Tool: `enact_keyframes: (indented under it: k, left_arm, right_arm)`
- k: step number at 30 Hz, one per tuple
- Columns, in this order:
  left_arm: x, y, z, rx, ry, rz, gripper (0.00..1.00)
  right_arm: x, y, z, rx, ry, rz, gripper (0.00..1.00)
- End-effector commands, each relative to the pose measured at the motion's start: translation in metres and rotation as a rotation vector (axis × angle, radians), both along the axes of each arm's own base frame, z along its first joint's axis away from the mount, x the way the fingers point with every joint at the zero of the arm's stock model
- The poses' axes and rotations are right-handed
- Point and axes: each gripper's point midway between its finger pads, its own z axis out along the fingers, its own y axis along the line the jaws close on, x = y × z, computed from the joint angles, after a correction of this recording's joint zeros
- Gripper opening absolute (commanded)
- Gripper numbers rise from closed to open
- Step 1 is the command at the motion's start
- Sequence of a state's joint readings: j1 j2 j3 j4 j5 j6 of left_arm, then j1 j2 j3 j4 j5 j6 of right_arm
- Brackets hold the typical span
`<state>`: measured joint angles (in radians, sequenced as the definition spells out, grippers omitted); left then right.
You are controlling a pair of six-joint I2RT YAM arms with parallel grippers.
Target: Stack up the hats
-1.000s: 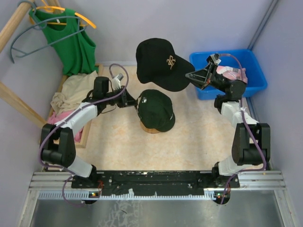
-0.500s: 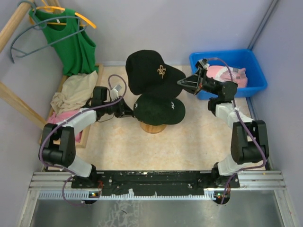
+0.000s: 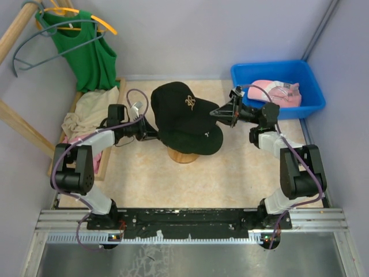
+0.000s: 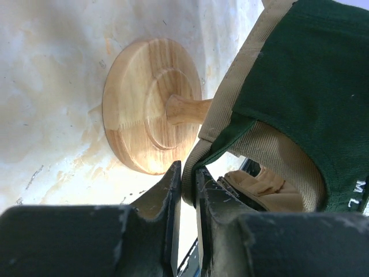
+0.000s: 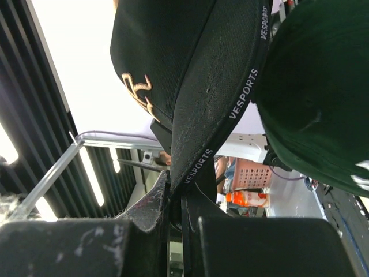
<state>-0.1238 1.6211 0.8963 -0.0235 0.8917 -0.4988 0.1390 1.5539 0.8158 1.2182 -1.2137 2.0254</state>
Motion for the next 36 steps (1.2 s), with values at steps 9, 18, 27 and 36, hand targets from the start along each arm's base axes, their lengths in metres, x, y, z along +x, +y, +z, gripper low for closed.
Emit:
enact_keyframes:
  k: [9,18,27,36]
  left_arm:
    - [0.014,0.001,0.002,-0.050,-0.019,-0.011,0.20]
    - [0.017,0.000,0.000,-0.061,-0.014,-0.015,0.20]
    - [0.013,0.000,-0.006,-0.061,-0.004,-0.015,0.19]
    - [0.008,0.002,-0.012,-0.058,0.011,-0.011,0.18]
  right_arm:
    - [-0.012,0.005,-0.045,-0.105,0.024,0.029,0.00]
    - [-0.015,0.006,-0.079,-0.183,0.072,0.046,0.00]
    - [-0.011,-0.020,-0.119,-0.352,0.115,0.002,0.00]
    - [-0.021,-0.030,-0.142,-0.391,0.149,-0.010,0.00]
